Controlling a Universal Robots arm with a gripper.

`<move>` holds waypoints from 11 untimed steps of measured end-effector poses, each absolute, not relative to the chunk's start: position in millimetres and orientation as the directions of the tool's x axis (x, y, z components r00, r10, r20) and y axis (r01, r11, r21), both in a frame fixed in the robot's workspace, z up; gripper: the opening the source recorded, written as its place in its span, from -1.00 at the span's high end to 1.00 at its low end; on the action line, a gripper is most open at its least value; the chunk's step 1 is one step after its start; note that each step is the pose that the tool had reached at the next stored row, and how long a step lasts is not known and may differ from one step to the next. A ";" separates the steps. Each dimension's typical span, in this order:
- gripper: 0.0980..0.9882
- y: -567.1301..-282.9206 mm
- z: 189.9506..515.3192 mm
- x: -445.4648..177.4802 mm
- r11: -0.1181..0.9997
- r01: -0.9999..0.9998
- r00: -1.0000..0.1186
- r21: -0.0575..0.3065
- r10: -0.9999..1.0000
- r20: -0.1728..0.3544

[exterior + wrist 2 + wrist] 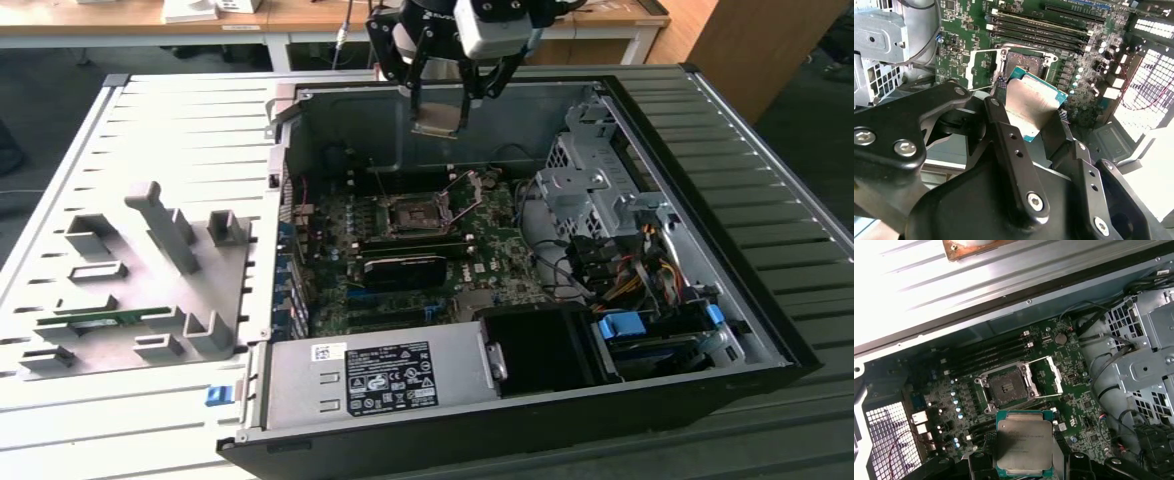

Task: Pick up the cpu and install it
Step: 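Place the cpu into insertion slot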

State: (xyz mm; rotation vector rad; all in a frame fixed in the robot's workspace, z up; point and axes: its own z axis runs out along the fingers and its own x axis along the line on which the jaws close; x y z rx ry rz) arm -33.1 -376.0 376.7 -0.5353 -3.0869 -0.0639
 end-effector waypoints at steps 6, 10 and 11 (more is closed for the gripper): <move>0.03 -376.0 376.7 -33.1 0.931 0.362 -0.932 0.039 0.362 0.015; 0.03 -376.0 376.7 -33.1 0.924 0.381 -0.925 0.039 0.380 0.015; 0.03 -376.0 376.7 -33.1 0.922 0.385 -0.923 0.039 0.385 0.015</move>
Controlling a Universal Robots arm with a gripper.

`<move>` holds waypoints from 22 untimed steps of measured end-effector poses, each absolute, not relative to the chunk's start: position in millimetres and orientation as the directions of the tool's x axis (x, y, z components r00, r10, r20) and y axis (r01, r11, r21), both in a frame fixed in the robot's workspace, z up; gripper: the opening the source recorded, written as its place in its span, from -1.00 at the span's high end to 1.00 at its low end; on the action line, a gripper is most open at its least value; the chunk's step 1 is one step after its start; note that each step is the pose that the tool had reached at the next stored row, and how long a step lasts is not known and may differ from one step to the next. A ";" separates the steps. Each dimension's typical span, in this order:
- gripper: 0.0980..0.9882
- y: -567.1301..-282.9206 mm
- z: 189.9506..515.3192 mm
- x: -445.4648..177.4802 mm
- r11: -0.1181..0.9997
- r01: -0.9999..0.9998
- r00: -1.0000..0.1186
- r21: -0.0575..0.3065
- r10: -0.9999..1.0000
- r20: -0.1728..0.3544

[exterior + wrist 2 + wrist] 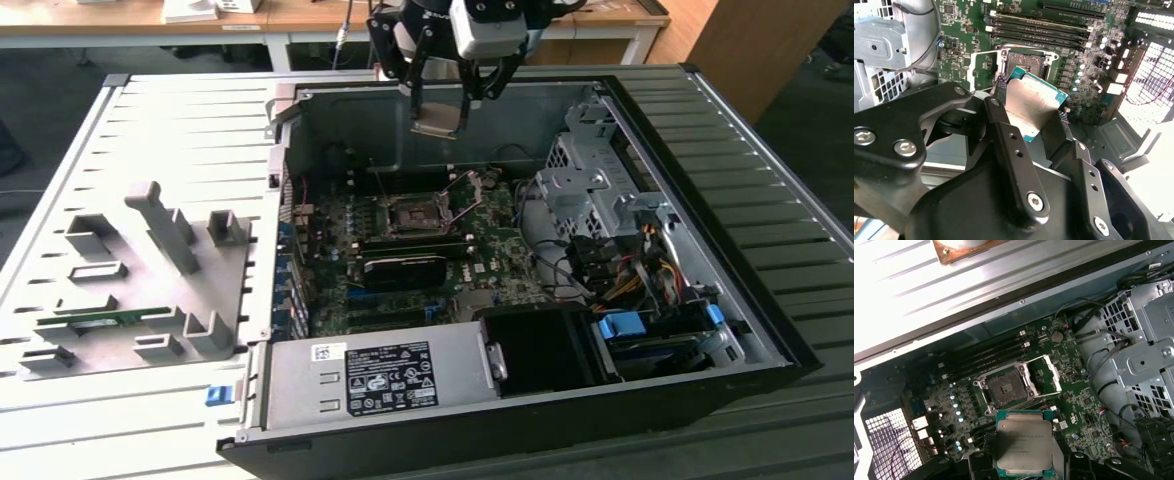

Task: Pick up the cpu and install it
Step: 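Place the cpu into insertion slot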

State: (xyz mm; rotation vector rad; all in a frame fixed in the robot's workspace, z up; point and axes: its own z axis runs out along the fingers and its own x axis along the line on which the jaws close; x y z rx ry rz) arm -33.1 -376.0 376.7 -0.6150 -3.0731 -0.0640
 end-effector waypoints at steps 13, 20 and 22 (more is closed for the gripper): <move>0.03 -376.0 376.7 -33.1 0.896 0.443 -0.897 0.039 0.443 0.015; 0.03 -376.0 376.7 -33.1 0.878 0.477 -0.879 0.038 0.477 0.015; 0.03 -376.0 376.7 -33.1 0.871 0.490 -0.871 0.038 0.490 0.014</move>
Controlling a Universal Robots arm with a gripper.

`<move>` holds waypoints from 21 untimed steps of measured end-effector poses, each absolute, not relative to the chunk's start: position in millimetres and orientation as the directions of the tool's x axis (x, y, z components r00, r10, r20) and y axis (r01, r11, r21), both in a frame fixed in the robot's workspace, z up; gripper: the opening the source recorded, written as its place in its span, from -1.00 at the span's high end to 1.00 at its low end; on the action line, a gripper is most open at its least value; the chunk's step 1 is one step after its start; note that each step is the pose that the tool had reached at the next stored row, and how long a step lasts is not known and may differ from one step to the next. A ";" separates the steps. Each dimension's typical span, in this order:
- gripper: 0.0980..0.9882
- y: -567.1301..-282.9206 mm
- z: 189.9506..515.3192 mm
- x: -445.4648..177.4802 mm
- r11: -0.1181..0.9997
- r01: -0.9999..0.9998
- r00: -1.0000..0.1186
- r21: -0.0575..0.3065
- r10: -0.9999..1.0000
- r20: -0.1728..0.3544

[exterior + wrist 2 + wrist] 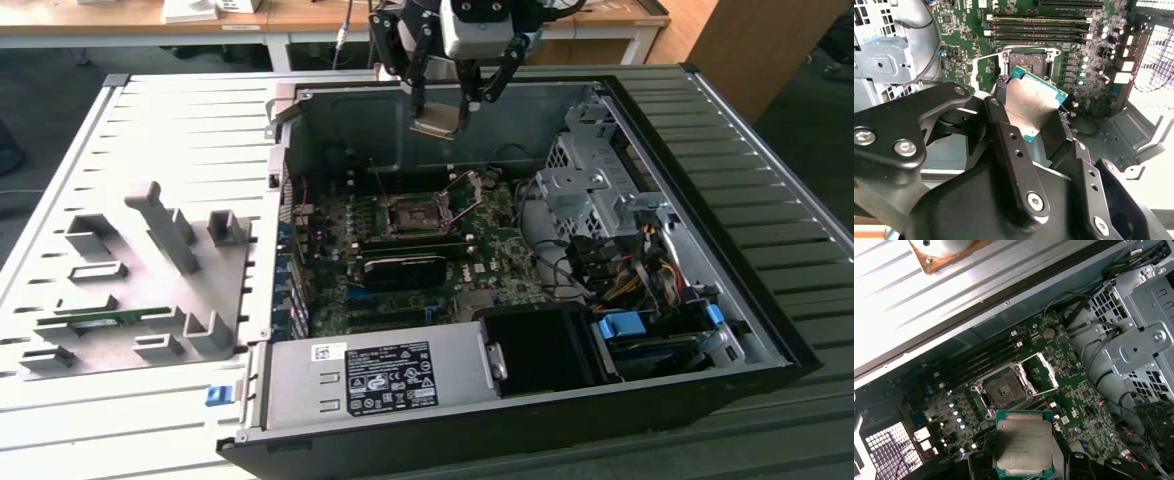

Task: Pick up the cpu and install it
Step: 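Place the cpu into insertion slot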

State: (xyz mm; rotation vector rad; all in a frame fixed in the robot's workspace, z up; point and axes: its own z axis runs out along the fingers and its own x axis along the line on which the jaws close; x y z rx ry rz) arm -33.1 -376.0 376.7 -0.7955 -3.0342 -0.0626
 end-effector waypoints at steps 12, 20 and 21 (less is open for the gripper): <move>0.03 -376.0 376.6 -33.1 0.816 0.577 -0.816 0.035 0.577 0.013; 0.03 -376.0 376.5 -33.1 0.764 0.645 -0.764 0.035 0.645 0.012; 0.03 -376.0 376.5 -33.1 0.756 0.653 -0.757 0.035 0.653 0.012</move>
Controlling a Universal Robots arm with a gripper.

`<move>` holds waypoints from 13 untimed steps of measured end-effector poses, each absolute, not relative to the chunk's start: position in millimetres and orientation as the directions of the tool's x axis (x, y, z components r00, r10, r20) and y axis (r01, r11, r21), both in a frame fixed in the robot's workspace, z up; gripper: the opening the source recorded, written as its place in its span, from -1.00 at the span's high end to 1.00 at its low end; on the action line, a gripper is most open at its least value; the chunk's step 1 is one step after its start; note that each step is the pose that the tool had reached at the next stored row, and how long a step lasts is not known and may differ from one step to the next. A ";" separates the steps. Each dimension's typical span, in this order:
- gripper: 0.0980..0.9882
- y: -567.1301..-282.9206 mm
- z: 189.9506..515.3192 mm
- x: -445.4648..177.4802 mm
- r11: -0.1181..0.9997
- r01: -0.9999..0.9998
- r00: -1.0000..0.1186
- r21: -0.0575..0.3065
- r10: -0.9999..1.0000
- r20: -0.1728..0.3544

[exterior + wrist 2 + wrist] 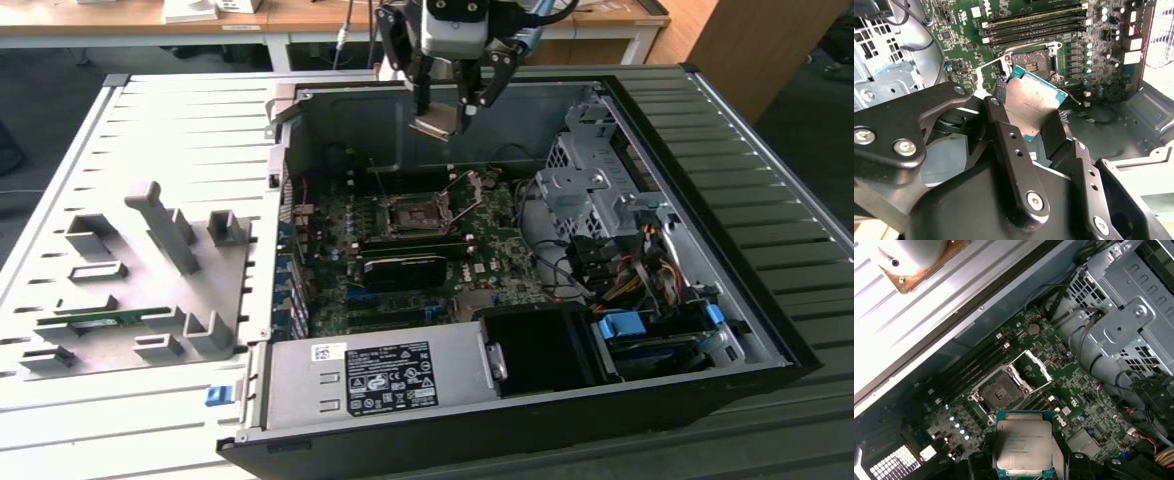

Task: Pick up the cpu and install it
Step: 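Place the cpu into insertion slot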

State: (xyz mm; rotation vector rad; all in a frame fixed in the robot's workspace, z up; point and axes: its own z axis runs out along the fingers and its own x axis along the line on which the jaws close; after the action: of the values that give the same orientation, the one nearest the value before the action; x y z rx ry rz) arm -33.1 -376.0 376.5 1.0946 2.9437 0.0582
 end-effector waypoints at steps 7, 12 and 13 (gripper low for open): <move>0.03 -376.0 376.4 -33.1 0.713 0.701 -0.713 0.035 0.701 0.012; 0.03 -376.0 376.4 -33.1 0.685 0.727 -0.686 0.035 0.728 0.012; 0.03 -376.0 376.4 -33.1 0.679 0.733 -0.680 0.035 0.733 0.012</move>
State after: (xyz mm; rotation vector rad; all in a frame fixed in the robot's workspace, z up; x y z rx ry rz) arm -33.1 -376.0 376.4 1.2556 2.8765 0.0579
